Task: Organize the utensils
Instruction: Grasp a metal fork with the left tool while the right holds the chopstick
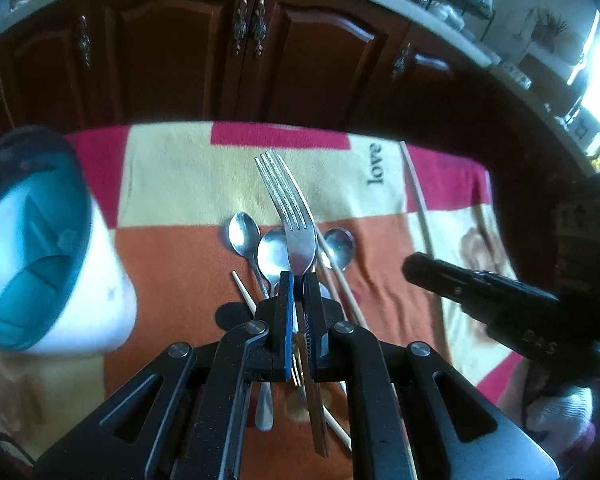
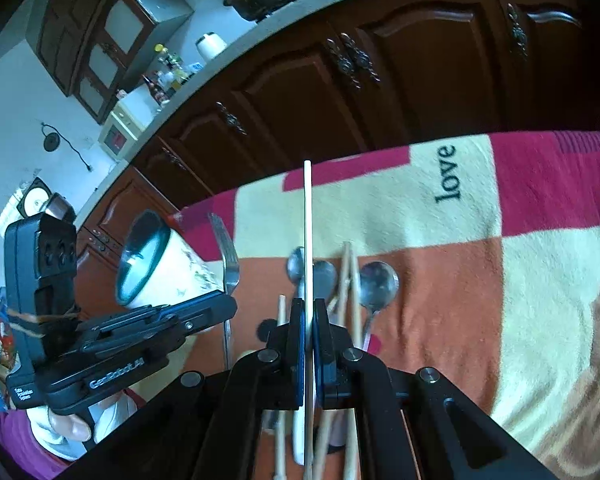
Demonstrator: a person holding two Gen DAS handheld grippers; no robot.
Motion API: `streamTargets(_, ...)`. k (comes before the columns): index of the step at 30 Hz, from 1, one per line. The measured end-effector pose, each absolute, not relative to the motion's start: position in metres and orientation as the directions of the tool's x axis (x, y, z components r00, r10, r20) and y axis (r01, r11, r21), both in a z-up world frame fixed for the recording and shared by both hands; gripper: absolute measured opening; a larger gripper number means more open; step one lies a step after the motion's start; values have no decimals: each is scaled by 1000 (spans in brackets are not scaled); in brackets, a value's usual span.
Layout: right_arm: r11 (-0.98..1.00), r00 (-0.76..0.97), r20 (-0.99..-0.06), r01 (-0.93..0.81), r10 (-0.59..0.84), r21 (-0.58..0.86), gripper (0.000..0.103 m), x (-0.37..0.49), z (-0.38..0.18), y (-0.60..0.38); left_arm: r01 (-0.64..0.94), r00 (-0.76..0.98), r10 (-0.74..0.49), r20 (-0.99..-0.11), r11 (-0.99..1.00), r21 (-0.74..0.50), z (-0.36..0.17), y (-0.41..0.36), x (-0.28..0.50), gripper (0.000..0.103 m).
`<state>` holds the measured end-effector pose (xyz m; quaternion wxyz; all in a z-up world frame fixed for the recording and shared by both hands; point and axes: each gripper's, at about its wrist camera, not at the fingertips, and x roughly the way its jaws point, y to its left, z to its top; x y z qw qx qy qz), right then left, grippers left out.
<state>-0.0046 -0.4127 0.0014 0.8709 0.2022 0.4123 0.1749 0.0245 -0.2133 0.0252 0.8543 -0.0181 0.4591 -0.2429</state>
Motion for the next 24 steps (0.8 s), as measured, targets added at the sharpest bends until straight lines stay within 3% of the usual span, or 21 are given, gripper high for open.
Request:
streamTargets(12, 818, 628, -559, -242, 542, 521, 3, 1, 57, -354, 384, 587, -463, -664, 881, -275, 116, -152, 14, 4)
streamTargets(19, 790, 654, -483, -316, 583, 526, 3, 32, 87, -293, 295, 730, -352, -586, 935, -194, 160, -95, 30, 4)
streamTargets(24, 796, 690, -442, -341, 574, 501, 3, 68, 91, -247, 222, 790, -257, -556, 966, -130, 157, -70, 50, 4)
